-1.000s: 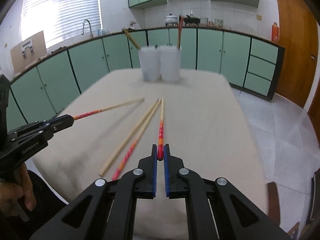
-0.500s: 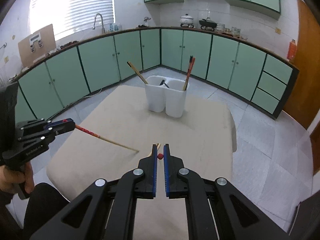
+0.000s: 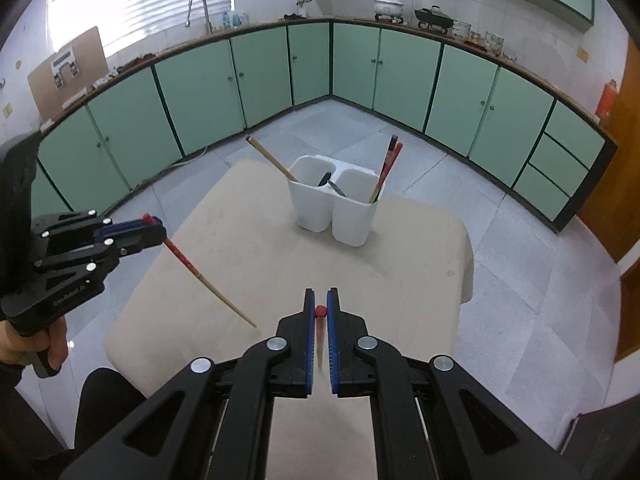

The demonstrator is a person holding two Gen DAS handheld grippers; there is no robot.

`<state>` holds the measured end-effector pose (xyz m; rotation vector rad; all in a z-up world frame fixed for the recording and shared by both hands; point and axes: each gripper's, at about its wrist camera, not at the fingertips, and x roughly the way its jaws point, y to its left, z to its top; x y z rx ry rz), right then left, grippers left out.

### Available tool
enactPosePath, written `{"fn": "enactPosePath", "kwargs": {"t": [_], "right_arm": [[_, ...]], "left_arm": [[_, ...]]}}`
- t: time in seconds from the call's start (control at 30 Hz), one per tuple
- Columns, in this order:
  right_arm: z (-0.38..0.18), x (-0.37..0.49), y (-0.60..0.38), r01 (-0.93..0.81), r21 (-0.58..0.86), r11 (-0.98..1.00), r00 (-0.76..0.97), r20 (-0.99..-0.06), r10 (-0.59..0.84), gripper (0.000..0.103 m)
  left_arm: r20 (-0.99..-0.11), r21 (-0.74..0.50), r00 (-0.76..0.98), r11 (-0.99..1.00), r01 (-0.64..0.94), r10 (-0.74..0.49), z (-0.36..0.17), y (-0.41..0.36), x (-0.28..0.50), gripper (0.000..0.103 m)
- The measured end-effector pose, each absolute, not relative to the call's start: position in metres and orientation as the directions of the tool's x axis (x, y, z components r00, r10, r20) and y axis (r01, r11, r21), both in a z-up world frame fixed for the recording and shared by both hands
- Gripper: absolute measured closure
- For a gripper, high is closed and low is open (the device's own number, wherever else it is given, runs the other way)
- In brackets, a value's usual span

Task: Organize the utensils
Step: 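Lift and carry both red-patterned chopsticks toward the white holder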

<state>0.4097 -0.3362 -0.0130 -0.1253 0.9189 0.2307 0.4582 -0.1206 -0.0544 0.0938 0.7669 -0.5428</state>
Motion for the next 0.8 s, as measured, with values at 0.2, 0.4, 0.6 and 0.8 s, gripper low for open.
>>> {"fn": "enactPosePath", "kwargs": {"t": [0.2,0.4,0.6,0.8], "right_arm": [[0.016,0.424,-0.33,-0.255,-0.011,0.967,0.591,-0.793,0.147,0.097],[0.052,0.449,-0.325,-0.234,-0.002,0.972,0.619,-0.772,0.147,0.097],[0.088,0.481,-0.319,-0.215,-0.001,0.977,0.657,-0.74,0.144,0.097],[0.115,0.517,-0.318,-0.18,0.007,0.984,0.699,-0.702,0.133,0.097]], "left_arm": [[-0.663,-0.127,0.614,0.872,0.472,-0.428,-0.024,-0.119,0.483,0.098],[-0.635,-0.11,0.653,0.885,0.452,-0.412,0.014,-0.125,0.506,0.098],[-0.608,-0.091,0.693,0.901,0.424,-0.387,0.046,-0.13,0.537,0.098],[-0.583,-0.093,0.726,0.918,0.384,-0.363,0.068,-0.133,0.572,0.098]]}}
